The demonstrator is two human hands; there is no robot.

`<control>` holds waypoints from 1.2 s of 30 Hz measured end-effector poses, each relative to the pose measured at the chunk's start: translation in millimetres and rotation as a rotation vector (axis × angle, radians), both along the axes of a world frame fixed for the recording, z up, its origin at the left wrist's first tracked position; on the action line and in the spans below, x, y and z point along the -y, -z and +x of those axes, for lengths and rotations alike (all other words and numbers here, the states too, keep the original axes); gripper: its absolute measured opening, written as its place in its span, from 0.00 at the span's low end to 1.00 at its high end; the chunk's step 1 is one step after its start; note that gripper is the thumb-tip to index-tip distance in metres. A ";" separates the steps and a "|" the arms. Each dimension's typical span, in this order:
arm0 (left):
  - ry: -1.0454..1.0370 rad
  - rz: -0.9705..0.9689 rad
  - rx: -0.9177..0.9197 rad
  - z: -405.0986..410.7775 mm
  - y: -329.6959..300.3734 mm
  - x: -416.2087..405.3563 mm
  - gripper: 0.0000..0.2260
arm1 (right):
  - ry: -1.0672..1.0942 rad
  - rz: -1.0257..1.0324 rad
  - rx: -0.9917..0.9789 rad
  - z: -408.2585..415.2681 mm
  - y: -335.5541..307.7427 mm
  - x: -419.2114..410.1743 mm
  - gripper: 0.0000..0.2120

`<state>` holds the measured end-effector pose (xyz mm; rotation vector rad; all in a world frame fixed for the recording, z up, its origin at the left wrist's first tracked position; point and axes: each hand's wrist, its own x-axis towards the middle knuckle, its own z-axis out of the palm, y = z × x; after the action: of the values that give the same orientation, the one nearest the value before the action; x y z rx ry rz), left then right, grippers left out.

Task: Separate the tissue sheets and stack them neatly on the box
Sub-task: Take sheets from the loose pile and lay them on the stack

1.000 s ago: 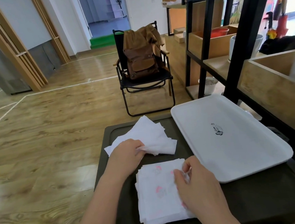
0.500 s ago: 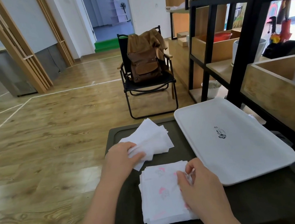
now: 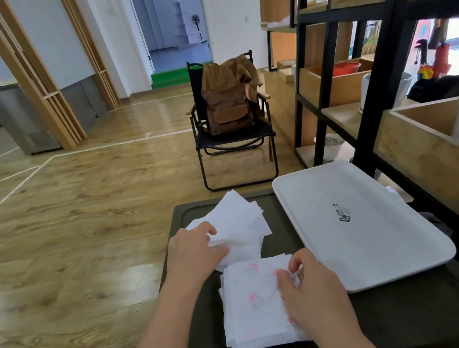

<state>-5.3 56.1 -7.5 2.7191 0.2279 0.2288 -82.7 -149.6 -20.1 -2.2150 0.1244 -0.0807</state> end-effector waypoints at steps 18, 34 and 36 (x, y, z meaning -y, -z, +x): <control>-0.099 -0.408 0.339 5.8 -39.9 9.7 0.10 | 0.001 0.001 0.173 11.9 -24.4 8.9 0.11; 0.434 -0.418 0.634 -52.7 -165.3 5.3 0.08 | -0.481 0.249 0.305 52.6 -116.5 -13.7 0.22; 0.430 -0.438 0.616 -55.5 -168.0 0.6 0.08 | -0.590 0.390 0.219 51.3 -122.4 -14.0 0.12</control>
<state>-60.8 55.5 160.5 2.0770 -0.4274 0.7624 -31.3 -135.6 102.4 -1.7611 -0.5847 0.0275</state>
